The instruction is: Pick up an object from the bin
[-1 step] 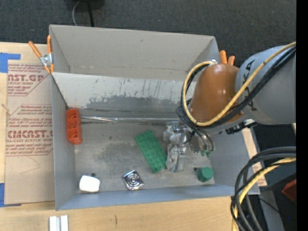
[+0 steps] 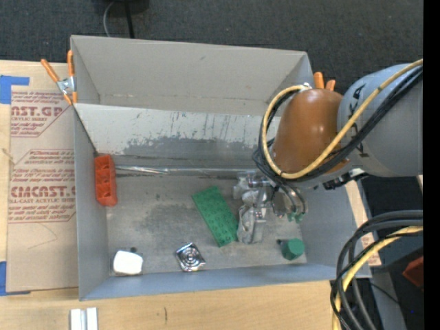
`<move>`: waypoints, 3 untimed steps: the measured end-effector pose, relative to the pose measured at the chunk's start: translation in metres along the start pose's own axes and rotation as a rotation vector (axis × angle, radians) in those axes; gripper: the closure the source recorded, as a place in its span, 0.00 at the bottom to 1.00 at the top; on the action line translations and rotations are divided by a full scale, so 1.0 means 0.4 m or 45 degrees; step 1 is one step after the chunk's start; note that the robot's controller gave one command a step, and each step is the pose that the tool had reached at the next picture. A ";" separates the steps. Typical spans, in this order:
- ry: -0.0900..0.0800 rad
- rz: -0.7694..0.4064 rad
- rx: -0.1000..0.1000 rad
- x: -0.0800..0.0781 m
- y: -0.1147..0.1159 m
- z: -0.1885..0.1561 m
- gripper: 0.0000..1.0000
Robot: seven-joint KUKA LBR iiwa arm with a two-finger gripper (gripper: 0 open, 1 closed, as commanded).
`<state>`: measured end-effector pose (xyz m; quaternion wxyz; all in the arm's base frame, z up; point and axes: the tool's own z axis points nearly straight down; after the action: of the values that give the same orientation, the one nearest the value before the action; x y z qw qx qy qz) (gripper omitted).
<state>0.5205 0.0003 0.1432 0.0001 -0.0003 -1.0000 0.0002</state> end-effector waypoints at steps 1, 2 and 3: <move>-0.001 0.060 -0.003 -0.063 -0.070 0.038 0.00; 0.000 0.268 -0.001 -0.062 -0.146 0.071 0.00; -0.001 0.342 -0.001 -0.058 -0.162 0.080 0.00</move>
Offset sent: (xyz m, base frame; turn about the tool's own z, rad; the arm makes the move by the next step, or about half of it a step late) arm 0.0194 -0.0809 -0.0386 0.3119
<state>0.5437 -0.0647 0.1111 -0.0003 -0.1343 -0.9909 -0.0001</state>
